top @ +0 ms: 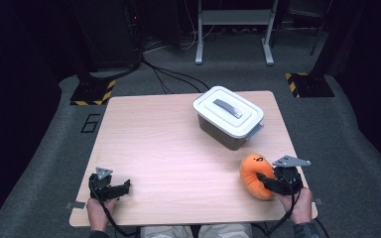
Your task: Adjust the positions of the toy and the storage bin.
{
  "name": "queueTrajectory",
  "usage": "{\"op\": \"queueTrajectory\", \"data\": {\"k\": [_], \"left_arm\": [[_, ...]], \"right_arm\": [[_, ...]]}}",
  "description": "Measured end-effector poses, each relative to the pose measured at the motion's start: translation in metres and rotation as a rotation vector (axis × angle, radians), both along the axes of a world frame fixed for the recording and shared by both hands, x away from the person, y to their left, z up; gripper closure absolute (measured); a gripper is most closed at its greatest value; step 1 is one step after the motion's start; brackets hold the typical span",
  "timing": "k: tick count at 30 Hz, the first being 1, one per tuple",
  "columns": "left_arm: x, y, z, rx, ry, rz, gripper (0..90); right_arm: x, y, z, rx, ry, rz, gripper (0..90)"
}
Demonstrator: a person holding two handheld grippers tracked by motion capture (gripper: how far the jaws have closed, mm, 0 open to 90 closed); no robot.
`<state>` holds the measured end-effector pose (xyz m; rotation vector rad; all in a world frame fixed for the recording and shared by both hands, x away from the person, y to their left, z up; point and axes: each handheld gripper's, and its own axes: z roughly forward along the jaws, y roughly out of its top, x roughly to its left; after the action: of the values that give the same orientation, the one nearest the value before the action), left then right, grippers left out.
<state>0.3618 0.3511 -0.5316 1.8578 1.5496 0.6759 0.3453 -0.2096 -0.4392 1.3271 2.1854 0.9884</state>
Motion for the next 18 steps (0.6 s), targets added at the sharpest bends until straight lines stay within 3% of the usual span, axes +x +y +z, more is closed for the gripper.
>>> {"op": "queueTrajectory", "data": {"k": [18], "left_arm": [[-0.001, 0.000, 0.000, 0.002, 0.008, -0.006, 6.8]], "right_arm": [[0.019, -0.029, 0.013, -0.064, -0.036, -0.129, 55.2]]}}
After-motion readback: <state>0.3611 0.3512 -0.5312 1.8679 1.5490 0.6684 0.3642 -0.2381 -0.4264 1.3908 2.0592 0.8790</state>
